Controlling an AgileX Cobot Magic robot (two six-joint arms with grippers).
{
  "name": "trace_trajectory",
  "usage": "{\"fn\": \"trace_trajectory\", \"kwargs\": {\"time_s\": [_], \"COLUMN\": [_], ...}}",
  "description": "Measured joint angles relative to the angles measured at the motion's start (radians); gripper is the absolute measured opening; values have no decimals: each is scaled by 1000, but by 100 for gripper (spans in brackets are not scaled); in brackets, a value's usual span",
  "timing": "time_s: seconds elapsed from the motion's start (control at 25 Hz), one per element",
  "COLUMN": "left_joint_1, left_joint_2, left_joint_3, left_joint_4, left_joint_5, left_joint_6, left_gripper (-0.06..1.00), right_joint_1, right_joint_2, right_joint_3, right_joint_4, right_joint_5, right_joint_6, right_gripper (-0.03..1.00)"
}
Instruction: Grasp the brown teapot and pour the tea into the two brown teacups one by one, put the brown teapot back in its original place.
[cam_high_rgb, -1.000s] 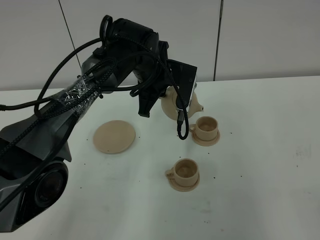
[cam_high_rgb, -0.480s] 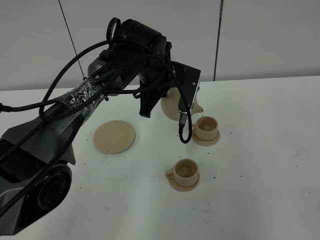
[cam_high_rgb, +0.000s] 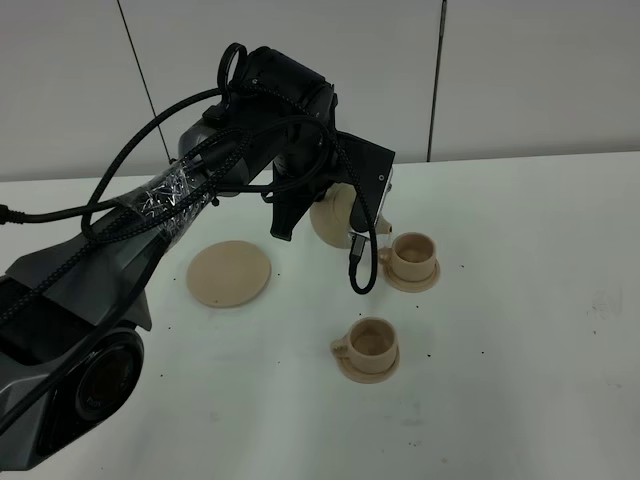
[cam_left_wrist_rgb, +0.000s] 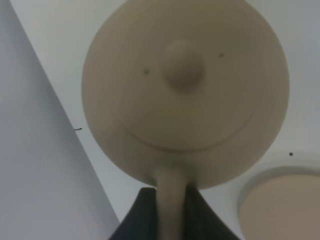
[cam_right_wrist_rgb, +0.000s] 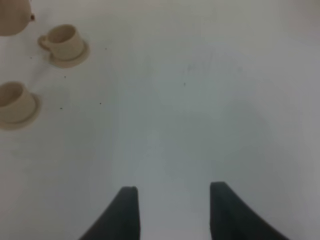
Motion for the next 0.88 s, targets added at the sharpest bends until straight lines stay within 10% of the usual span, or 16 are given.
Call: {"fn": "trace_trajectory", "kwargs": {"time_s": [0.88], "left_joint_1": [-30], "left_joint_2": [0], "left_joint_3": [0], "left_joint_4": [59], "left_joint_5": [-28], "left_joint_6": [-19], "left_gripper": [17], "right_joint_1": [0], "right_joint_2": [0], "right_joint_3": [0], "right_joint_4": [0], "right_joint_5": [0], "right_joint_6": [0], "right_gripper": [33]}}
